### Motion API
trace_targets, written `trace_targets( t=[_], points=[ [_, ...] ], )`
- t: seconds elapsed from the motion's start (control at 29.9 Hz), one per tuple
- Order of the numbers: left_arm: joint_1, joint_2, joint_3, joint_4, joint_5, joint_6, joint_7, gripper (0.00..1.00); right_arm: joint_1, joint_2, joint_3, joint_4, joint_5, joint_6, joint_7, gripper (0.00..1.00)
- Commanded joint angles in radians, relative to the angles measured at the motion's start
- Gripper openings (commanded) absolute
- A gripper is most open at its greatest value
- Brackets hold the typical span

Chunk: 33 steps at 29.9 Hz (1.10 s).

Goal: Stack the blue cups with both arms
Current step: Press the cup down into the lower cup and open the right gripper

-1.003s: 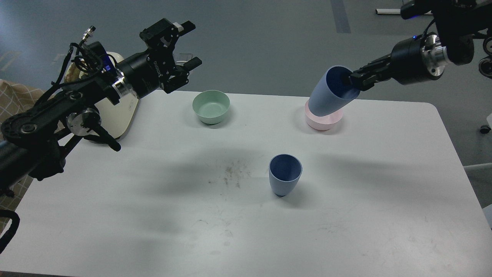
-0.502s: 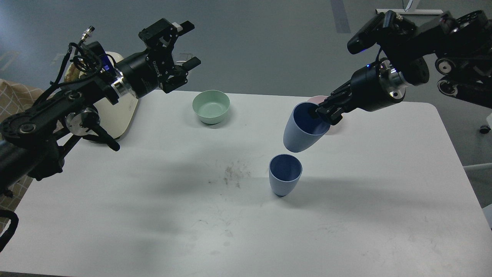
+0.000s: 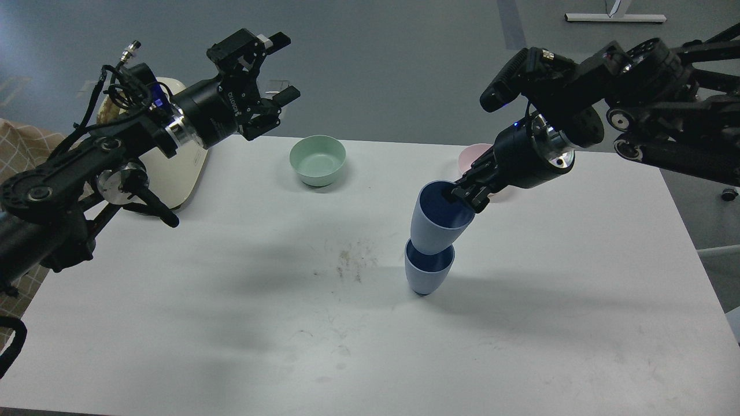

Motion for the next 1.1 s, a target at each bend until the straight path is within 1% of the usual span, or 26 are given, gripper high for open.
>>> trace_targets(
  t=[0.0,0.54,0.7,0.74,0.84,0.87,0.94,1.04,1.07],
  points=[
    [0.001,-0.001,-0.005,0.000,0.000,0.000,0.000,0.97,-0.010,0.002,-0.001,0.001,-0.002,0.000,-0.001,0.00],
    [0.010,0.002,-0.009,0.000,0.000,0.000,-0.002,0.97,-0.041,0.041,-0.002,-0.026,-0.002,0.000,-0.001,0.01],
    [0.015,0.002,-0.024,0.000,0.000,0.000,0.000,0.97,-0.049,0.042,-0.002,-0.028,-0.002,0.000,-0.001,0.03],
    [0.016,0.002,-0.024,0.000,0.000,0.000,0.000,0.97,-0.052,0.044,-0.002,-0.029,-0.002,0.000,-0.001,0.05],
    [0.016,0.002,-0.025,0.000,0.000,0.000,0.000,0.97,-0.056,0.042,-0.002,-0.034,-0.002,0.000,-0.003,0.08],
    [0.016,0.002,-0.025,0.000,0.000,0.000,0.000,0.97,-0.059,0.042,-0.002,-0.034,-0.002,0.000,-0.003,0.13],
    [0.016,0.002,-0.025,0.000,0.000,0.000,0.000,0.97,-0.059,0.042,-0.002,-0.034,-0.002,0.000,-0.003,0.20],
    [0.016,0.002,-0.025,0.000,0.000,0.000,0.000,0.97,-0.062,0.041,-0.002,-0.036,-0.002,0.000,-0.005,0.41],
    [0.016,0.002,-0.025,0.000,0.000,0.000,0.000,0.97,-0.062,0.041,-0.002,-0.036,-0.002,0.000,-0.005,0.45]
  ],
)
